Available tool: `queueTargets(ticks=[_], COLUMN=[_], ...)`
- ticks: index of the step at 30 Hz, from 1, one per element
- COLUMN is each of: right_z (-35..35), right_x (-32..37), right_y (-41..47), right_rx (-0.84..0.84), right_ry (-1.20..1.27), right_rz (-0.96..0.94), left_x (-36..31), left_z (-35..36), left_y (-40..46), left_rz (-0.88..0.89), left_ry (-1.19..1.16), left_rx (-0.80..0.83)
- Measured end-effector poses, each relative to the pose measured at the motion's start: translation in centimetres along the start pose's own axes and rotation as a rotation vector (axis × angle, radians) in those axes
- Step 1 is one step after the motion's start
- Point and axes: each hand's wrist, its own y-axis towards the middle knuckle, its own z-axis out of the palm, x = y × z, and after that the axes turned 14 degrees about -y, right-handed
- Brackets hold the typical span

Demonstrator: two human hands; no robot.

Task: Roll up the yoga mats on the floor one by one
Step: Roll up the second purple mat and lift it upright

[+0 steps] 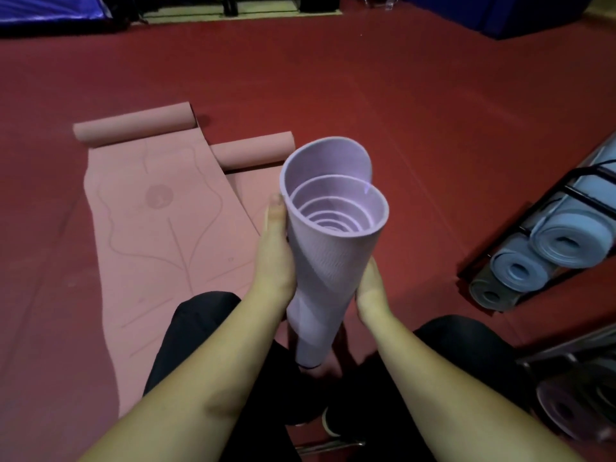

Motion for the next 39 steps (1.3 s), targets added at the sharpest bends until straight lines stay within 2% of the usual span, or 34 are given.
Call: queueTargets(ticks=[2,4,7,9,16,22,25,28,31,36,39], right_z=[-0.2,-1.0,-2.0,-1.9,-2.5,-2.1,-2.6,-3.0,-2.5,-2.7,-2.8], right_x=[2.4,5.1,8.4,9.7,13.8,8.0,9.8,12.4,12.9,15.4,14.0], right_y=[-0.4,-1.0,-1.9,-2.7,-3.6,-4.9,-4.0,-3.3,-3.6,-4.5,-4.6], right_rx=[-0.008,0.061,0.174,0.249,0.197,0.190,0.207,0.246,0.253,0.311,0.282], right_ry=[0.223,0.403,0.378,0.390,0.379,0.228,0.142,0.174,0.213,0.247,0.243], right_rz=[-0.050,-0.157,-0.232,-0.213,-0.281,-0.217,-0.289,-0.297,-0.198,-0.223,-0.250], left_x=[-1.4,-1.6,-2.1,-2.5,-5.8,-2.6,-3.6,-3.7,-3.1,-5.6,-5.3], left_z=[0.2,-0.2,0.0,0.5,1.5,-0.5,-0.6,-0.5,0.1,0.6,-0.3], left_y=[-0.6,-1.1,-1.7,-2.0,-1.0,-2.5,-1.5,-0.9,-1.7,-1.2,-1.2], left_rz=[0.015,0.035,0.043,0.026,0.081,-0.017,-0.040,-0.011,0.006,0.113,0.154], left_ry=[0.007,-0.013,-0.070,-0.091,-0.128,0.029,0.010,0.001,-0.011,-0.068,-0.024], left_rx=[-0.011,-0.047,-0.038,-0.012,-0.001,-0.009,-0.040,-0.047,-0.015,0.007,0.085])
